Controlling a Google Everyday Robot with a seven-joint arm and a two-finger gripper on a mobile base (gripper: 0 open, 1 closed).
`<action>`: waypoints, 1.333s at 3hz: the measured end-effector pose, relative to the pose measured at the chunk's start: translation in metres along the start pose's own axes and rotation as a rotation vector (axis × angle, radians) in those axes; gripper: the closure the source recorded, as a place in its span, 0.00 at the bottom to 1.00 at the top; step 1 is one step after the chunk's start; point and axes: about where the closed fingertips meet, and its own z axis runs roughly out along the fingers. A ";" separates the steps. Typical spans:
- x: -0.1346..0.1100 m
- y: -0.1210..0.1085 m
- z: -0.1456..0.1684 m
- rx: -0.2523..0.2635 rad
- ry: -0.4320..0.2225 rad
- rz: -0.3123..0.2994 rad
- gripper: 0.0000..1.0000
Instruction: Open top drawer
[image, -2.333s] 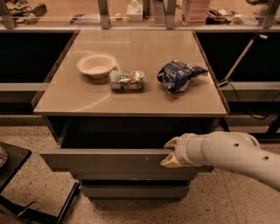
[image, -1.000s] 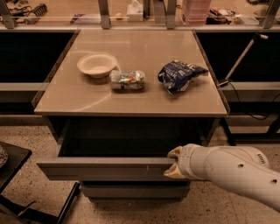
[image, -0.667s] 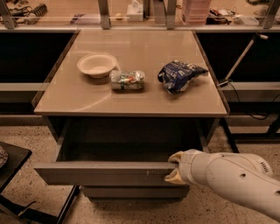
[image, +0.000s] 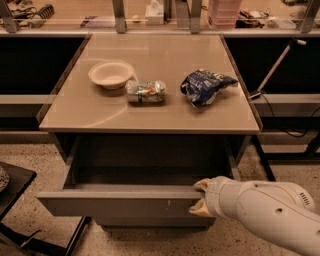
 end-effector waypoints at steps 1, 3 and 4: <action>-0.003 -0.001 -0.002 0.000 0.000 0.000 1.00; -0.004 0.012 -0.010 0.019 -0.007 -0.009 1.00; -0.002 0.029 -0.013 0.012 -0.011 0.006 1.00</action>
Offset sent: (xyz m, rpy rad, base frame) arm -0.2679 -0.0137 -0.0684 0.0612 0.0745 0.0606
